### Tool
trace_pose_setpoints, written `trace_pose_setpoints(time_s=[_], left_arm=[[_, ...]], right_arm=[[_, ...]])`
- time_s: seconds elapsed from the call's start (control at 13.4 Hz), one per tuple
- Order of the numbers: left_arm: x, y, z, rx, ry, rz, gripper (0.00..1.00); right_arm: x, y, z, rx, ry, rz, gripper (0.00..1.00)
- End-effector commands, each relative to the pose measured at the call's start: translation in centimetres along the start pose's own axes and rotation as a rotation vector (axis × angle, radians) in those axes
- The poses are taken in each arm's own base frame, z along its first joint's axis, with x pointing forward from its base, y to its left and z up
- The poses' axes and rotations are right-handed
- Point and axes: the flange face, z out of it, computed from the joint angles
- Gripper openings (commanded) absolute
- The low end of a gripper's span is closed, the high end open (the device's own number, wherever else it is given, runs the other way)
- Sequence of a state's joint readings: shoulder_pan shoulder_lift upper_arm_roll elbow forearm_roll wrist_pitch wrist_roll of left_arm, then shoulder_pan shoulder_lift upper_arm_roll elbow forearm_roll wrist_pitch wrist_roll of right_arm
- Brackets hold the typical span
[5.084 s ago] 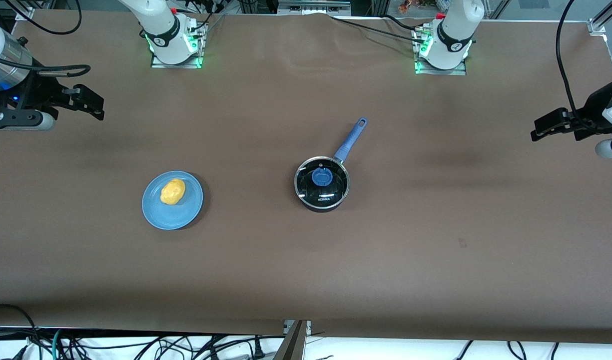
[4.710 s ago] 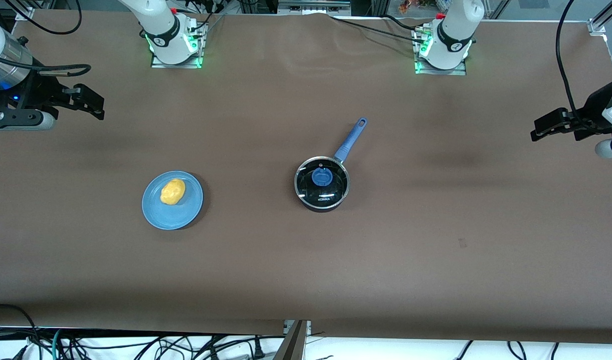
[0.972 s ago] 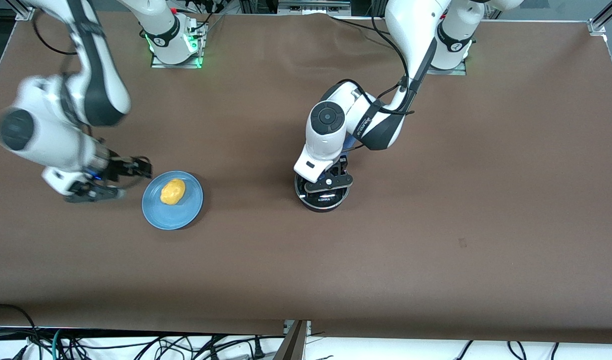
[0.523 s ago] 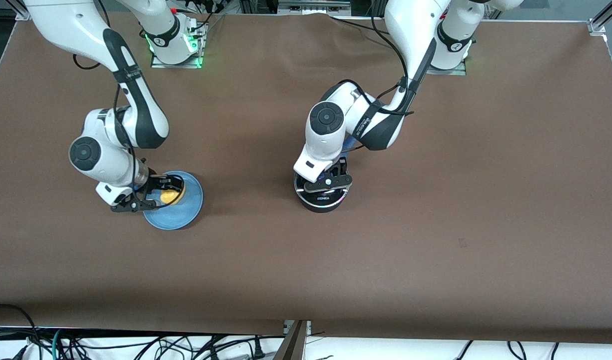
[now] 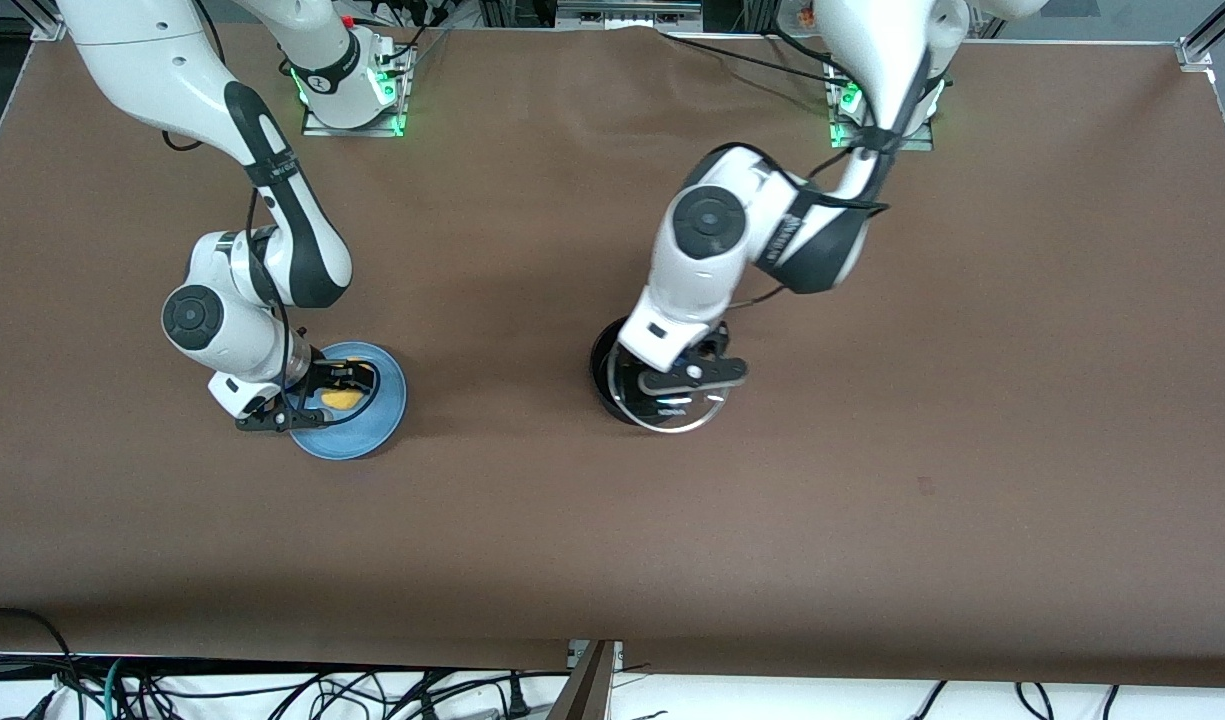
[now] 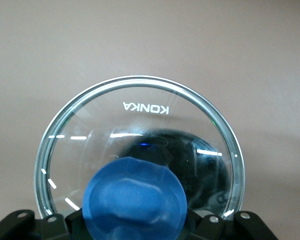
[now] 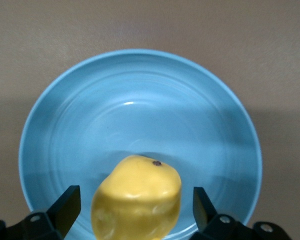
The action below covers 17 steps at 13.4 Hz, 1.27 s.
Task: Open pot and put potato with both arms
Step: 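Lift the potato with the right gripper while the left gripper removes the lid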
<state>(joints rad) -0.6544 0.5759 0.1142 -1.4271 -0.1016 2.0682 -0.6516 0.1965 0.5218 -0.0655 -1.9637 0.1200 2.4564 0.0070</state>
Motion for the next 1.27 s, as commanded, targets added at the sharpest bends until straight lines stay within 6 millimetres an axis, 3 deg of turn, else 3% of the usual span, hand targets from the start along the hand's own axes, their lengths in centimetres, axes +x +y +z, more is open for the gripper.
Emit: trace_pose_setpoints(time_s=[0.0,0.07,0.15,0.22,0.37,0.45,0.6,0.75,0.97,1.12,1.2], left_arm=[[3.3,-8.6,-3.4,-0.026,-0.018,0.089,0.38],[4.4,-12.1,-3.8,-0.029,-0.023,0.111,0.38],[5.3,-15.6,-3.7,-0.024,-0.034,0.144,0.40],[6.0,-19.3,-3.5,-0.020,-0.046,0.178,0.40],[7.1,-26.5,-2.3,-0.015,-0.080,0.232,0.40],[7.4,-29.8,-1.3,-0.014,-0.101,0.246,0.40],[7.8,-36.2,0.4,-0.016,-0.122,0.236,0.40],[7.2,-41.3,2.8,-0.008,-0.108,0.222,0.40],[5.4,-47.3,6.7,0.018,-0.030,0.224,0.40],[4.3,-49.2,8.4,0.018,-0.049,0.214,0.40],[3.8,-50.1,9.3,0.024,-0.038,0.199,0.40]], right_arm=[[0.2,-0.1,0.6,0.028,-0.003,0.041,0.64],[0.5,-0.2,0.2,0.029,0.003,0.031,0.37],[1.0,-0.6,-0.7,0.033,0.005,0.024,0.19],[1.5,-1.0,-1.8,0.040,-0.017,0.021,0.11],[3.1,-3.6,-5.4,0.056,-0.073,0.052,0.09],[3.8,-6.0,-7.7,0.065,-0.096,0.081,0.09],[4.1,-11.5,-11.1,0.071,-0.128,0.163,0.10],[2.7,-19.1,-12.5,0.078,-0.129,0.254,0.10],[-0.6,-31.6,-12.1,0.091,-0.124,0.392,0.10],[-2.6,-40.0,-10.4,0.110,-0.106,0.465,0.12],[-2.9,-42.4,-9.6,0.139,-0.085,0.504,0.13]])
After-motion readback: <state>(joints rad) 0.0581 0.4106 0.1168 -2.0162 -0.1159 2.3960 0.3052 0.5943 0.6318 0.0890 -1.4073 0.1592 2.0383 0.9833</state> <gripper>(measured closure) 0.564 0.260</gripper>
